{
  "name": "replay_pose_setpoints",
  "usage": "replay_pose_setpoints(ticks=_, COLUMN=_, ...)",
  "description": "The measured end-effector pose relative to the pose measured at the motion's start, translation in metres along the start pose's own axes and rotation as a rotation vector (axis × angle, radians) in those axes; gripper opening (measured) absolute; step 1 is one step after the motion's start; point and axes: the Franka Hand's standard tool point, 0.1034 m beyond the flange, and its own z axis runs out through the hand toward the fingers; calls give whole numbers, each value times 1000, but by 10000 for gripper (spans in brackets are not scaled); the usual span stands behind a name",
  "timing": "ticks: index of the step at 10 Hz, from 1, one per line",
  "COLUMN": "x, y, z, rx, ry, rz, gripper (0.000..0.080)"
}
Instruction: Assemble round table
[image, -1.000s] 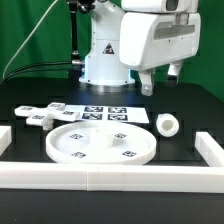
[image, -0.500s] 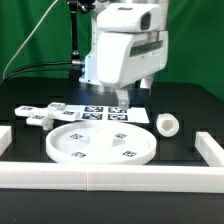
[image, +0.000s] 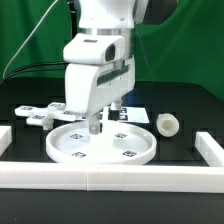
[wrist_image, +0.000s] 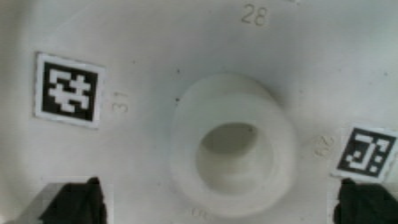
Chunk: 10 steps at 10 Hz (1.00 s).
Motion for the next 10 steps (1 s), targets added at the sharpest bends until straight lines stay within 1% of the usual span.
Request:
replay_pose_setpoints(ticks=2, x=-4, y=-1, z=15, rx=19, ry=-4, rz=5, gripper=649)
replay_pose_setpoints(ticks=3, x=-4, y=-2, z=19, rx=25, ry=-5, rz=6, gripper=649)
replay_pose_setpoints(ticks=6, x=-4, y=-3, z=20, rx=27, ry=-6, rz=6, gripper=649)
replay_pose_setpoints(ticks=7, x=-4, y=-3, z=21, rx=28, ry=-6, rz=6, gripper=540)
replay_pose_setpoints(ticks=8, x=-4, y=-3, z=20, rx=27, ry=-5, rz=6, gripper=406)
replay_pose_setpoints(ticks=10, x=-4, y=-3, z=20, rx=27, ry=-5, rz=6, gripper=403)
